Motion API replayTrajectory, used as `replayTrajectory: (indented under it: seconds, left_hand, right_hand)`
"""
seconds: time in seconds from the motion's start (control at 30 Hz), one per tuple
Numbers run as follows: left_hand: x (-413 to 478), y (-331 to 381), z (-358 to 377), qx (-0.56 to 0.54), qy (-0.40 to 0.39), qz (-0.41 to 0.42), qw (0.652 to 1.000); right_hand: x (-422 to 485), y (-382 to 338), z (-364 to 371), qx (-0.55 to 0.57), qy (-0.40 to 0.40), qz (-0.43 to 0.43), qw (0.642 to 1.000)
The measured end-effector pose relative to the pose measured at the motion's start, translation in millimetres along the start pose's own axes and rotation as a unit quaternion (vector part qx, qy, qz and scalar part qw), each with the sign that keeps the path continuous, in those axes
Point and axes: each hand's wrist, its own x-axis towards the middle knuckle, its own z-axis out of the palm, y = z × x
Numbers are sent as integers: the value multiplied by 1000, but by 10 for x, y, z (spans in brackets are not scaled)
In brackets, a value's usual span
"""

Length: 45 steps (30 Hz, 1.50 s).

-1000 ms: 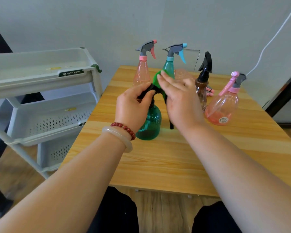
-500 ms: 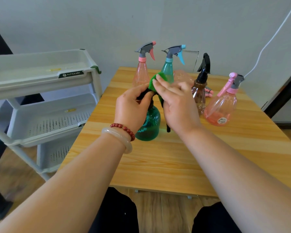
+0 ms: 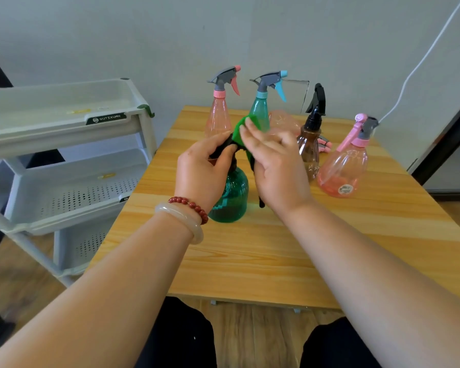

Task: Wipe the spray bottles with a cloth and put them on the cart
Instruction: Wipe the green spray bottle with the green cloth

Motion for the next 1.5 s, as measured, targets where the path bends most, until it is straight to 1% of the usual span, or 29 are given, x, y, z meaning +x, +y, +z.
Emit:
replayTrajectory:
  seconds: [0.03, 0.07, 0.13, 0.2, 0.3, 0.4, 0.47, 0.53, 0.57, 0.63, 0.77, 0.83, 0.87, 0.93, 1.0, 1.03, 1.1, 1.13, 1.27, 1.3, 1.33, 1.4, 1.43, 1.5]
  left_hand:
    - [4, 2, 2, -2, 0, 0, 1000]
    - [8, 6, 2, -1, -1, 2, 1000]
    - [13, 8, 2, 7, -4, 7, 1000]
    - [7, 4, -6, 11, -7, 9, 1000]
    - [7, 3, -19, 10, -8, 4, 1000]
    - [6, 18, -15, 9, -9, -5, 1000]
    - [5, 22, -13, 11, -11, -4, 1000]
    - [11, 15, -12, 12, -9, -1, 1000]
    - [12, 12, -11, 11, -7, -1, 1000]
    - [9, 12, -11, 10, -2, -1, 1000]
    - [16, 19, -11, 7, -4, -2, 1000]
    - [16, 13, -15, 13, -6, -4, 1000]
    - [11, 11, -13, 14, -5, -2, 1000]
    - [8, 11, -9, 17, -3, 3, 1000]
    - [17, 8, -3, 16, -1, 10, 1000]
    - [17, 5, -6, 16, -2, 11, 1000]
    - [10, 3, -13, 15, -4, 6, 1000]
    - [7, 0, -16, 17, -5, 2, 1000]
    - [13, -6, -16, 14, -7, -5, 1000]
    - [16, -5, -14, 15, -6, -6, 1000]
    - [16, -5, -10, 18, -4, -4, 1000]
    - [11, -8, -1, 21, 1, 2, 1000]
    - [6, -8, 1, 18, 4, 2, 1000]
    - [0, -3, 2, 10, 6, 1, 1000]
  right_hand:
    - [-21, 4, -3, -4, -3, -16, 1000]
    - [-9, 23, -17, -5, -2, -12, 1000]
    - [27, 68, -18, 4, 14, 33, 999]
    - [5, 50, 0, 14, 20, 49, 999]
    - [-167, 15, 77, 35, 5, 28, 999]
    - [-372, 58, 114, 51, -17, 77, 996]
    - [-361, 69, 71, 52, 8, 99, 994]
    - [-237, 32, 15, 39, 42, 85, 995]
    - [-170, 19, 8, 30, 46, 70, 996]
    - [-93, 3, 42, 25, 30, 49, 998]
    - [-211, 78, 141, 34, -4, 54, 998]
    - [-322, 111, 144, 48, -33, 87, 994]
    - [-367, 124, 125, 51, -34, 105, 993]
    - [-373, 126, 59, 47, 3, 116, 992]
    - [-264, 97, 18, 35, 43, 83, 995]
    - [-215, 71, 34, 34, 44, 64, 996]
    - [-195, 0, 103, 33, 21, 56, 998]
    - [-235, -12, 146, 28, 3, 69, 997]
    - [-427, 92, 138, 22, -103, 157, 982]
    - [-435, 118, 99, 25, -97, 167, 981]
    - [-411, 121, 62, 35, -63, 163, 984]
    - [-310, 55, 22, 41, 25, 116, 992]
    - [-253, 24, 34, 32, 49, 85, 995]
    - [-153, -24, 93, 26, 52, 36, 998]
